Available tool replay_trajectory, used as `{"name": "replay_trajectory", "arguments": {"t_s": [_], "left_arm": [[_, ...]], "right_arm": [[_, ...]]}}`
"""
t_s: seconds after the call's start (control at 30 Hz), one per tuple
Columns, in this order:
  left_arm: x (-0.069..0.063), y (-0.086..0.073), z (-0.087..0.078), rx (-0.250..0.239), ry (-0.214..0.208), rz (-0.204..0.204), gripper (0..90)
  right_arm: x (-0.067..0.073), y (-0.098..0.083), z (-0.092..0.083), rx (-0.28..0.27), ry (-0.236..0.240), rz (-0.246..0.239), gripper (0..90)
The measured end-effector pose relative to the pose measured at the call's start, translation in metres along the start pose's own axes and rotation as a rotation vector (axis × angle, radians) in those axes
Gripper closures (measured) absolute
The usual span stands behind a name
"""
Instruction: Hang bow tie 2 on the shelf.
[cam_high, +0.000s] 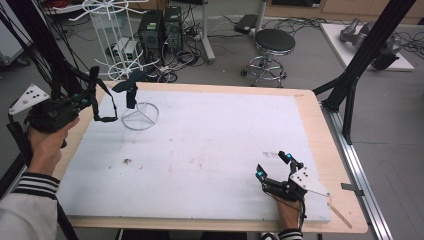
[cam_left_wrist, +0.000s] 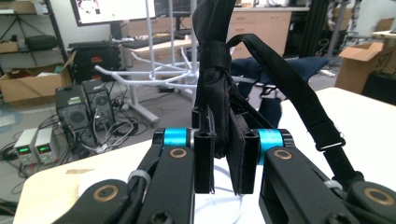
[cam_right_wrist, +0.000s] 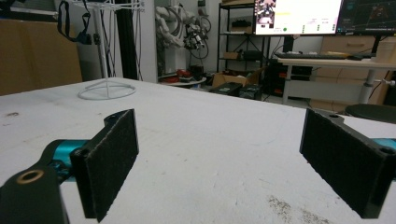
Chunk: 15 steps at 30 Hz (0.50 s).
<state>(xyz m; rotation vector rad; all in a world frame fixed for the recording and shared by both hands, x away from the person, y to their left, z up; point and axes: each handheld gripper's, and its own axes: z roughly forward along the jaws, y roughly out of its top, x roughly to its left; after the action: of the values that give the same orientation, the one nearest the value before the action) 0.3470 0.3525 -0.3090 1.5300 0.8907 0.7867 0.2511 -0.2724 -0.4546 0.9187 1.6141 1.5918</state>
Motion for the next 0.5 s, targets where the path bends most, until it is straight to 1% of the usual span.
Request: {"name": "replay_trajectory", "arguments": {"t_s": [0.07,0.1,0.13,0.33,0.43,0.47,0.5], "left_arm": [[0.001,-0.002,0.003,0.006,0.010,-0.005,81.5],[0.002,-0.002,0.004,0.010,0.013,-0.002,81.5],[0.002,-0.003,0.005,0.013,0.020,-0.003,81.5],[0.003,-0.006,0.014,0.025,0.042,-0.011,81.4],[0.002,-0.008,0.019,0.034,0.052,-0.006,81.4],[0.002,-0.009,0.020,0.043,0.058,0.004,81.4],[0.002,-0.009,0.021,0.047,0.065,0.004,81.4]], "right_arm": [[0.000,0.000,0.000,0.004,0.001,0.005,11.0],[0.000,0.000,0.000,0.000,0.000,-0.002,11.0],[0.000,0.000,0.000,0.003,0.001,0.004,11.0],[0.000,0.000,0.000,0.000,0.000,0.002,11.0],[0.000,0.000,0.000,0.002,0.001,0.003,11.0],[0.000,0.000,0.000,0.003,0.002,0.003,11.0],[0.000,0.000,0.000,0.000,0.000,0.000,10.9]]}}
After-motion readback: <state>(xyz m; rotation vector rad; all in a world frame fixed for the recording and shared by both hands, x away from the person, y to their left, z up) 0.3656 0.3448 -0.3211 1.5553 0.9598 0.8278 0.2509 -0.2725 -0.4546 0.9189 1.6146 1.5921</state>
